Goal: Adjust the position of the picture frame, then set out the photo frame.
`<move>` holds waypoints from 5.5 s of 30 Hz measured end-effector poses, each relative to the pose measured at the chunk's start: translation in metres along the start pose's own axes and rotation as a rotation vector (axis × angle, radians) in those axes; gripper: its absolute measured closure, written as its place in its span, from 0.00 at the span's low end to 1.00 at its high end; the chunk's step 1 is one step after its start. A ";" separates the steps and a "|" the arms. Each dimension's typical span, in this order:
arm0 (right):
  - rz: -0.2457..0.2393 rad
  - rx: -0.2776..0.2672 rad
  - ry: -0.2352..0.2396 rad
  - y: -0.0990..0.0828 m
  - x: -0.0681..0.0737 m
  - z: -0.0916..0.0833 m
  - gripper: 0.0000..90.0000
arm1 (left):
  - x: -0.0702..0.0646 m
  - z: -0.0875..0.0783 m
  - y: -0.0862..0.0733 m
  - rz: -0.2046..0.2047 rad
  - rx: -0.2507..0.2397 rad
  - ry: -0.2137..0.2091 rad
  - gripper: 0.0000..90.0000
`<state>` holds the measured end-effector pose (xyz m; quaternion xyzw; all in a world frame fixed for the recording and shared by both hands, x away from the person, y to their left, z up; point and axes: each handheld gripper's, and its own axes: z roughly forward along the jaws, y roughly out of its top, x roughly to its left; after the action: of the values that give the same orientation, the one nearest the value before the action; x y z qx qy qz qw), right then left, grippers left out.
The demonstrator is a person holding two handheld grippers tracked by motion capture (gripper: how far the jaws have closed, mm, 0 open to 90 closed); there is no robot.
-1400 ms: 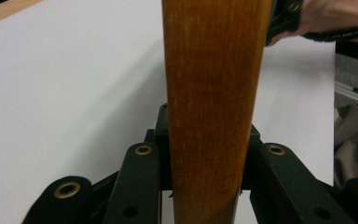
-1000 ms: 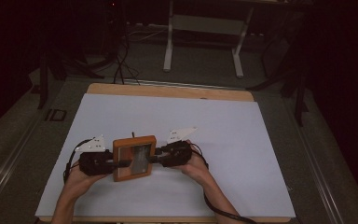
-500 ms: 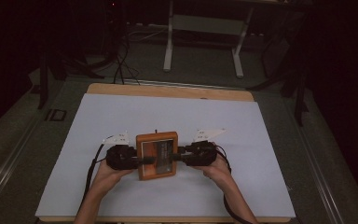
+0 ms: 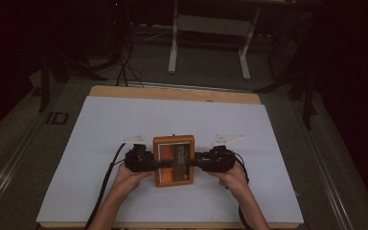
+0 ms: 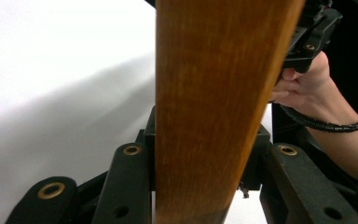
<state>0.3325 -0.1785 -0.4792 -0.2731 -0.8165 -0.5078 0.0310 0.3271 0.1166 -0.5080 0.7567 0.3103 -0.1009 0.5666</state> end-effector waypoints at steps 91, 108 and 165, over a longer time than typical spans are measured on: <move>0.176 0.026 -0.254 -0.023 -0.033 -0.014 0.61 | 0.020 -0.022 -0.017 -0.159 -0.064 0.331 0.52; 0.058 0.045 -0.337 -0.013 -0.019 -0.012 0.59 | 0.019 -0.026 -0.017 -0.158 -0.088 0.330 0.52; 0.022 0.094 -0.463 -0.003 -0.051 0.029 1.00 | -0.011 -0.023 -0.010 -0.089 -0.055 0.291 0.44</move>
<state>0.3808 -0.1759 -0.5123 -0.3894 -0.8215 -0.3927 -0.1390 0.3084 0.1359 -0.5025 0.7329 0.4251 -0.0068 0.5312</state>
